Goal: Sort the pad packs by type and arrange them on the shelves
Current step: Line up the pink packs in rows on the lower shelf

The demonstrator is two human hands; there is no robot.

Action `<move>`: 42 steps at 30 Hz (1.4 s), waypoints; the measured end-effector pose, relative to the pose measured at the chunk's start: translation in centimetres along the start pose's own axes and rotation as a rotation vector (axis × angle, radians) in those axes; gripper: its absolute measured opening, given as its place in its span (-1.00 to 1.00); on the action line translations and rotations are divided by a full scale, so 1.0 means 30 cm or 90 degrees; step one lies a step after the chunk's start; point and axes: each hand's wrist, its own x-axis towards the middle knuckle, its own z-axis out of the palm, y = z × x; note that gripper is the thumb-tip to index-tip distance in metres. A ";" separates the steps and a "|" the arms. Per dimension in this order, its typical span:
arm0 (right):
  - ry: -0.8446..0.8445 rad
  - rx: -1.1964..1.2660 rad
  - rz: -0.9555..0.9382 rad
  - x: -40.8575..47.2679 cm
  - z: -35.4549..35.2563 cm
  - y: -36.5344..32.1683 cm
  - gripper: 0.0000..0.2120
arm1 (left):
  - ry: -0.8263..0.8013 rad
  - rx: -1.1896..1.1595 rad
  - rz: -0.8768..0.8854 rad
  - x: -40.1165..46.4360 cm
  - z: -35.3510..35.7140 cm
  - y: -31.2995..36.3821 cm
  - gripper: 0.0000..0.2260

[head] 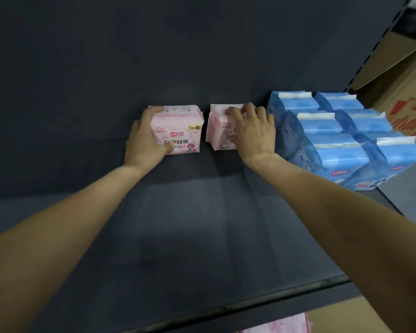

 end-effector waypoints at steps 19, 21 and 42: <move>-0.155 0.182 -0.130 -0.410 -0.262 -0.009 -0.24 | -0.056 0.296 0.056 -0.304 -0.035 0.263 -0.42; -0.218 0.185 -0.178 -0.521 -0.334 0.027 -0.24 | -0.066 0.252 0.127 -0.409 -0.074 0.312 -0.62; -0.547 0.282 -0.227 -1.405 -0.455 0.414 -0.32 | -0.507 0.268 0.164 -1.289 0.086 0.251 -0.39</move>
